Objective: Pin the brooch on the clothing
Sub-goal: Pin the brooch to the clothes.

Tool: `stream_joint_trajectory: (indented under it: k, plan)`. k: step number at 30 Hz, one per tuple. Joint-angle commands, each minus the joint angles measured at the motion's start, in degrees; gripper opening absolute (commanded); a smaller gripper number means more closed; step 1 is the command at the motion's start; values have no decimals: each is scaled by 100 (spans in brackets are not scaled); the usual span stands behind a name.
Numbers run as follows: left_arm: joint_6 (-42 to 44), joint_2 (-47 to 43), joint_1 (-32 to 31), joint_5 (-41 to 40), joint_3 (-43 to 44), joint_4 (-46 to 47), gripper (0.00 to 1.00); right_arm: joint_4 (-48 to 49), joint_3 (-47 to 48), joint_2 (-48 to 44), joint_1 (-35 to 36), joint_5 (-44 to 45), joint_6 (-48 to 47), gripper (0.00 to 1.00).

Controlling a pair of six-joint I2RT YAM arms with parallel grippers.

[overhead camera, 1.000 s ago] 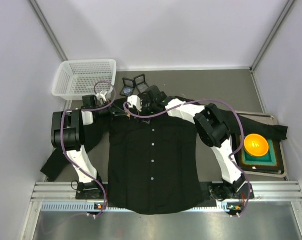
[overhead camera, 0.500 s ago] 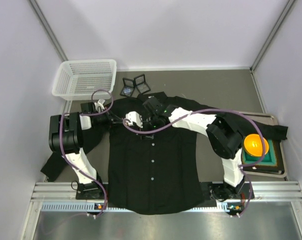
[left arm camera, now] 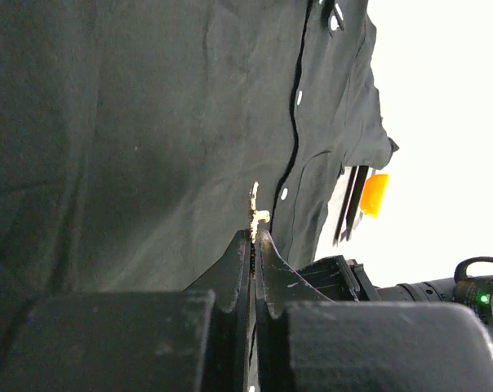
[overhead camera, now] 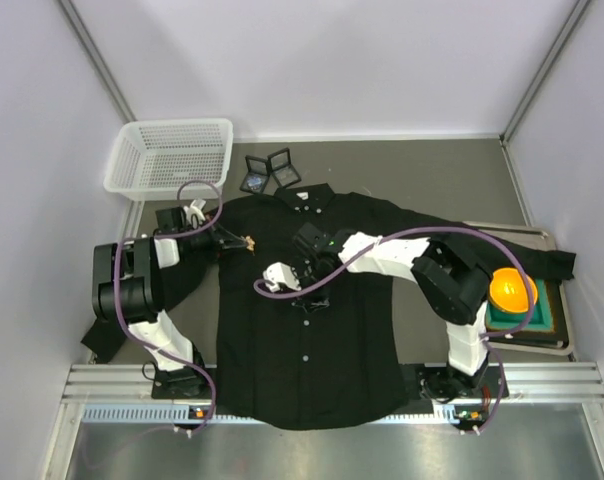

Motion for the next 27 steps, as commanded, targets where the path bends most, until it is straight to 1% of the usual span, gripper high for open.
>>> stream_joint_trajectory:
  k: [1, 6, 10, 13, 17, 18, 19, 20, 21, 22, 23, 24, 26, 27]
  plan:
    - [-181, -453, 74, 157, -222, 238, 0, -592, -534, -328, 222, 91, -694, 46]
    - [-163, -717, 74, 245, -327, 168, 0, -1171, -851, -714, 363, -49, -1073, 46]
    - [-93, -884, 66, 315, -362, 36, 0, -1707, -799, -865, 424, -260, -1266, 45]
    - [47, -955, 74, 386, -371, -113, 0, -1831, -895, -1066, 557, -208, -1390, 47]
    - [197, -972, 66, 535, -363, -254, 0, -1972, -448, -1234, 504, -567, -1285, 48]
    - [197, -938, 66, 614, -371, -254, 0, -1963, -143, -1260, 469, -786, -1145, 48]
    - [206, -937, 66, 632, -380, -219, 0, -1946, 52, -1243, 277, -936, -1022, 48]
    - [206, -937, 48, 650, -389, -184, 0, -1859, 271, -1182, 154, -1103, -829, 49]
    - [206, -929, 48, 667, -389, -149, 0, -1780, 726, -1112, 13, -1470, -409, 49]
    - [206, -911, 39, 667, -380, -105, 0, -1657, 922, -937, -345, -1604, -136, 49]
    - [206, -885, 22, 667, -371, -61, 0, -1212, 1072, -848, -496, -1684, 146, 48]
    - [145, -824, 4, 667, -389, 35, 0, -981, 1282, -769, -646, -1676, 514, 47]
    - [48, -744, -31, 693, -415, 350, 0, -428, 1354, -567, -892, -1370, 719, 47]
    - [-74, -639, -66, 702, -433, 457, 0, 158, 1302, -514, -937, -1264, 755, 47]
